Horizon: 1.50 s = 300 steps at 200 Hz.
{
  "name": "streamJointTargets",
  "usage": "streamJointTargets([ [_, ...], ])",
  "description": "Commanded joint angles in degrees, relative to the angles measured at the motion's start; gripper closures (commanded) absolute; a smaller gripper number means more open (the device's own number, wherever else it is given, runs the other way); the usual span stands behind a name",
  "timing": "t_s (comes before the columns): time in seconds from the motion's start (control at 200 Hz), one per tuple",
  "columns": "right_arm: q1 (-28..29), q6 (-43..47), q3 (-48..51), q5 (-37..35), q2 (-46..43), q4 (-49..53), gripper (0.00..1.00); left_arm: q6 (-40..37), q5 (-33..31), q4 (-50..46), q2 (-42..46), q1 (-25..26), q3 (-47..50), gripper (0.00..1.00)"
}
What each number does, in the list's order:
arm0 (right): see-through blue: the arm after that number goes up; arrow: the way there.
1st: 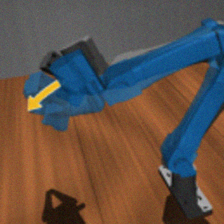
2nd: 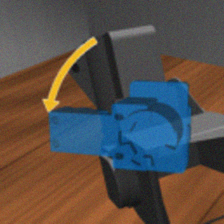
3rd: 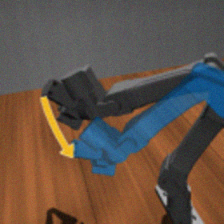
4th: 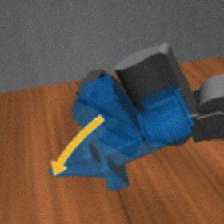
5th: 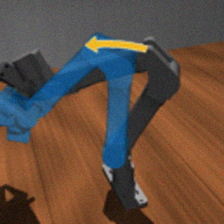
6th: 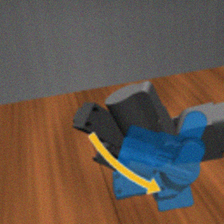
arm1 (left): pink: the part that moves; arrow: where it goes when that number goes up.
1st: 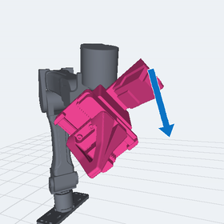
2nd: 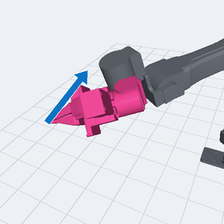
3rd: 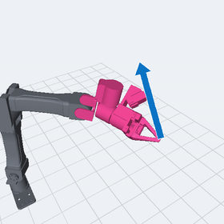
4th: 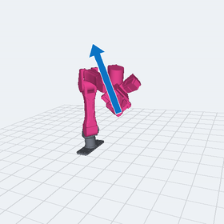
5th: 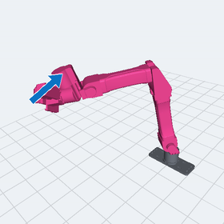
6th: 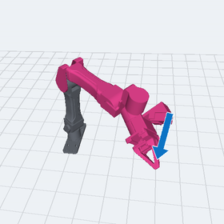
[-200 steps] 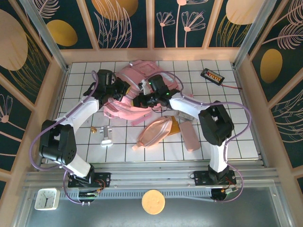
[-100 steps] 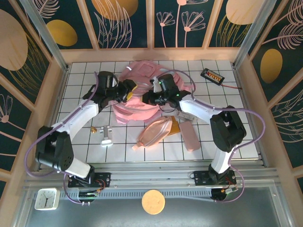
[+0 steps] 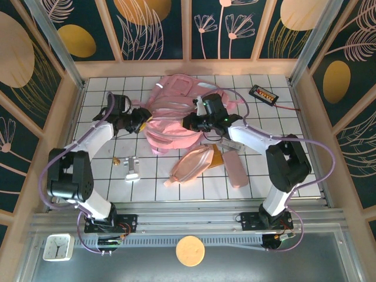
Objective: Pack the student bag
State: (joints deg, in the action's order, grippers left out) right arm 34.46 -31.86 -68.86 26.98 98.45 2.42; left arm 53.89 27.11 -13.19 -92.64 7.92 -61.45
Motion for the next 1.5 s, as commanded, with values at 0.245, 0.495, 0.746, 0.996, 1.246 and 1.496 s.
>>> streamJointTargets([
  [0.245,0.1,0.0,1.0,3.5,-1.5,-1.8,1.00,6.1,5.4,17.8,-6.7,2.8,6.9,0.95],
  [0.495,4.6,-10.8,-0.9,6.6,4.7,-11.2,1.00,10.3,6.5,26.1,-9.6,7.5,9.0,1.00],
  [0.746,8.8,-15.5,-10.8,7.5,15.2,-12.7,1.00,9.0,7.3,26.3,-8.1,7.7,9.8,1.00],
  [0.996,8.6,-17.2,-12.9,4.6,17.2,-12.0,1.00,5.9,7.5,22.3,-2.8,6.7,11.4,0.84],
  [1.246,3.4,-13.9,-5.3,0.4,4.7,-7.5,1.00,-0.4,5.2,11.8,7.0,-2.1,13.3,0.33],
  [1.496,-2.7,-9.1,-0.5,1.1,-5.3,-0.2,1.00,1.0,5.0,16.9,-1.2,-2.6,7.7,0.27],
])
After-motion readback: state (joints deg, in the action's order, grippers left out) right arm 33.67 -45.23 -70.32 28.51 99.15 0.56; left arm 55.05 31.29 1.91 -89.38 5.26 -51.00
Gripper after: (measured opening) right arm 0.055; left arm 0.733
